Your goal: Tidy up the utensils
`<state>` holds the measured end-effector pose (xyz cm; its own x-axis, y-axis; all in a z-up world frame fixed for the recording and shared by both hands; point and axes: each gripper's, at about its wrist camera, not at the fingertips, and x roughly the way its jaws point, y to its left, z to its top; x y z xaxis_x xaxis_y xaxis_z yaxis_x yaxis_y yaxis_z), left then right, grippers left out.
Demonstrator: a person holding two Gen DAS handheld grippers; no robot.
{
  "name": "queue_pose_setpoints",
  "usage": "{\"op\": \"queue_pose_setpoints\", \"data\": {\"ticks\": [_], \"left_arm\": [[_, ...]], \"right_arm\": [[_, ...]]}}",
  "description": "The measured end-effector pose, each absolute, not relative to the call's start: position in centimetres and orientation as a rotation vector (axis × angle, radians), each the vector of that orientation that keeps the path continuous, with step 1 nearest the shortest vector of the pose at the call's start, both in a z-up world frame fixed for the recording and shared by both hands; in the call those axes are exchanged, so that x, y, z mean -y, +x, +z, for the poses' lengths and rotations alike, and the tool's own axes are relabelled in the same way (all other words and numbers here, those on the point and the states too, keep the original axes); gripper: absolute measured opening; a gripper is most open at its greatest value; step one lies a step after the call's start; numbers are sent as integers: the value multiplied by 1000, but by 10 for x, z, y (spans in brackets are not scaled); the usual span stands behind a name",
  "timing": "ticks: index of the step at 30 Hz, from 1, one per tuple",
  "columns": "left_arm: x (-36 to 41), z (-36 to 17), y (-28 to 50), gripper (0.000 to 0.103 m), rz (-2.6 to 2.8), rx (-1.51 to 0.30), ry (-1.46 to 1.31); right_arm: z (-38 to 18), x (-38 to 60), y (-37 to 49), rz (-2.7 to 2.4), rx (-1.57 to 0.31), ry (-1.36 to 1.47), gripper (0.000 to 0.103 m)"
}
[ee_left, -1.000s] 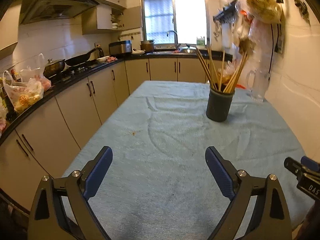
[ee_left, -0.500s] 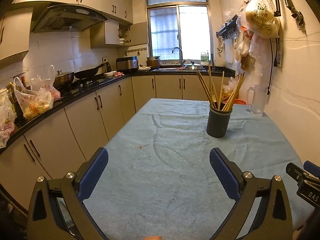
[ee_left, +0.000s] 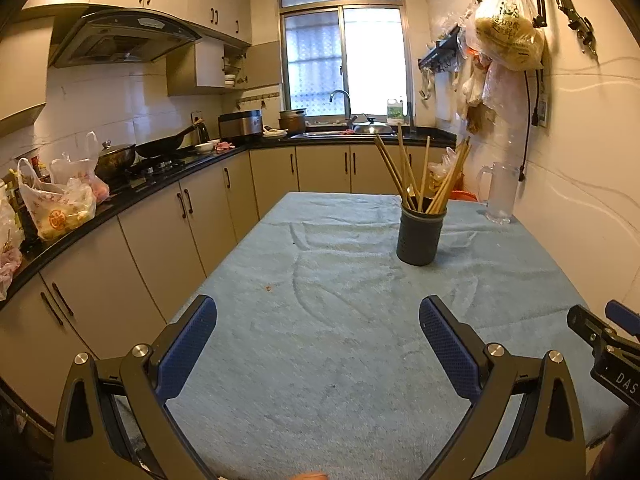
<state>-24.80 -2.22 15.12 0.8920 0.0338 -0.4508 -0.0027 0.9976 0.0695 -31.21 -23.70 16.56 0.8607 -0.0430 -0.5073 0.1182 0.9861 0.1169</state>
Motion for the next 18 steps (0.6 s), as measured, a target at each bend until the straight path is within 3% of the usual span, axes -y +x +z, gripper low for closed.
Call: {"op": "queue_pose_setpoints", "data": {"ticks": [18], "left_arm": [[33,135,-237,101,-17,-557,103]], "right_arm": [[166,242,-312,-97,-516,145,89]]}}
